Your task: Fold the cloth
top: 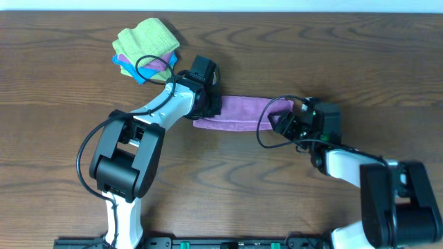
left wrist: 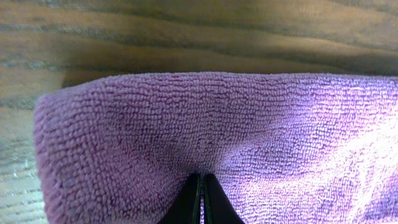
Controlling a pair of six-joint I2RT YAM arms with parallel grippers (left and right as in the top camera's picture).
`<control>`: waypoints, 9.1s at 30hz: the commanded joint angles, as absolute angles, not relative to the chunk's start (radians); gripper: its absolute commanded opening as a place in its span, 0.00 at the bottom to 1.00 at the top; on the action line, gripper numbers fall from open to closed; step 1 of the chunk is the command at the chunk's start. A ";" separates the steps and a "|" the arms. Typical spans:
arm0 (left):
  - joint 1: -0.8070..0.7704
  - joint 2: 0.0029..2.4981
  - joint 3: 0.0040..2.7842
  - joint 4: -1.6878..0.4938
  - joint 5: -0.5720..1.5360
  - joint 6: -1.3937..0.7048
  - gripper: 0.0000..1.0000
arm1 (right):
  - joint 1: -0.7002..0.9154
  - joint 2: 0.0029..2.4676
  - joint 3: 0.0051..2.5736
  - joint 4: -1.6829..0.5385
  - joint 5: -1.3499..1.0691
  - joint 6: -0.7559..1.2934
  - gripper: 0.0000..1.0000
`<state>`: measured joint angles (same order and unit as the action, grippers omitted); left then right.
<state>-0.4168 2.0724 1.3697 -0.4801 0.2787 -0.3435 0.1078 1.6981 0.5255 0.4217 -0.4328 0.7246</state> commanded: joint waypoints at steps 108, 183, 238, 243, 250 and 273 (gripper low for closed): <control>-0.123 1.846 1.523 -0.714 0.252 -0.336 0.06 | 0.680 1.915 0.949 0.286 -0.384 0.388 0.39; -0.039 1.703 1.529 -0.771 0.424 -0.355 0.95 | 0.115 1.236 0.952 -0.598 -0.448 -0.042 0.99; 0.199 1.703 1.528 -0.792 0.550 -0.336 0.95 | 0.648 2.024 0.990 0.476 -0.918 0.579 0.99; 0.199 1.703 1.528 -0.791 0.546 -0.336 0.96 | 0.683 2.024 1.005 0.477 -0.949 0.579 0.99; 0.199 1.703 1.528 -0.788 0.543 -0.335 0.95 | 0.690 2.024 1.006 0.475 -0.943 0.579 0.99; 0.205 1.703 1.528 -0.746 0.600 -0.325 0.95 | 0.580 1.835 1.007 0.323 -0.976 0.432 0.99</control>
